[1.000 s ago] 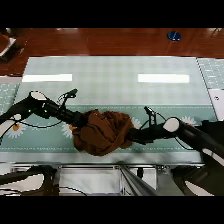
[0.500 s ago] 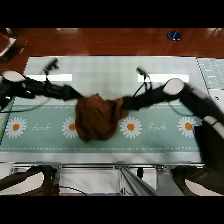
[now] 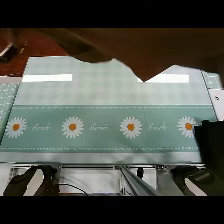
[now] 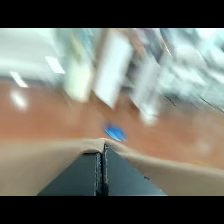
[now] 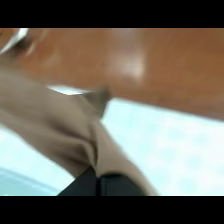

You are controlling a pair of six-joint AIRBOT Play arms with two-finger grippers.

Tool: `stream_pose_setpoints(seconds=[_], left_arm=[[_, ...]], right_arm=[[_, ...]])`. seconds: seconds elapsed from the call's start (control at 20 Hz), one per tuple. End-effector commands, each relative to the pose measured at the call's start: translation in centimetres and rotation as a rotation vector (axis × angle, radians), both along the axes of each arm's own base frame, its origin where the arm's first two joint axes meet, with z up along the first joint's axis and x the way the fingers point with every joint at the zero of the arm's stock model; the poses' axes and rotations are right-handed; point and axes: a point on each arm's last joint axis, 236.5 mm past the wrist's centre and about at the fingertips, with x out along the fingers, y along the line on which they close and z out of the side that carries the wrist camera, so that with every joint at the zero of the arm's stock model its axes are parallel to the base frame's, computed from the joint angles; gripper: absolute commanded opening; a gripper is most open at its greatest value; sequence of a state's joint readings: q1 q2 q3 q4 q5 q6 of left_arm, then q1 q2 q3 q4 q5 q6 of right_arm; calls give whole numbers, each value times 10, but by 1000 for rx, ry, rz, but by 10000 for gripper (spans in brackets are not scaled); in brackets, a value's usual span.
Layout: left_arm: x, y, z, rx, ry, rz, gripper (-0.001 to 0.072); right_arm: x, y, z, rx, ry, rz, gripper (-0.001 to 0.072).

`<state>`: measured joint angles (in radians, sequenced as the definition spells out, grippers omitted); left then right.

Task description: Fold the shirts.

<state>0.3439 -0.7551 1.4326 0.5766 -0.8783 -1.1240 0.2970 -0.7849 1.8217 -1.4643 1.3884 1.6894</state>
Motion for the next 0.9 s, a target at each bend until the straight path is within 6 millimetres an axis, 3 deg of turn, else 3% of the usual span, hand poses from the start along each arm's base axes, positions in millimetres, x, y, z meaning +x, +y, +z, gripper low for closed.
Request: stream_pose_setpoints(seconds=[0.0,0.2,0.3,0.4,0.55,0.75,0.85], left_arm=[[-69,10,30,152,-101,172,27],[-112,-12,1,284,-40,149,27],[-118,-13,-17,300,-8,142,27],[-111,-5,-41,306,54,158,27],[-78,-2,-100,288,212,123,28],[-8,-11,-227,204,536,-9,28],[30,-19,-279,197,643,-58,28]], right_arm=[[-79,-57,21,6,-73,-135,22],[-117,-78,-11,-6,42,-188,22],[-118,-75,-40,-20,148,-186,22],[-115,-65,-83,-36,292,-165,23],[-101,-50,-154,-66,478,-145,22],[-50,-35,-250,-86,602,-171,20],[-19,-29,-288,-92,634,-193,20]])
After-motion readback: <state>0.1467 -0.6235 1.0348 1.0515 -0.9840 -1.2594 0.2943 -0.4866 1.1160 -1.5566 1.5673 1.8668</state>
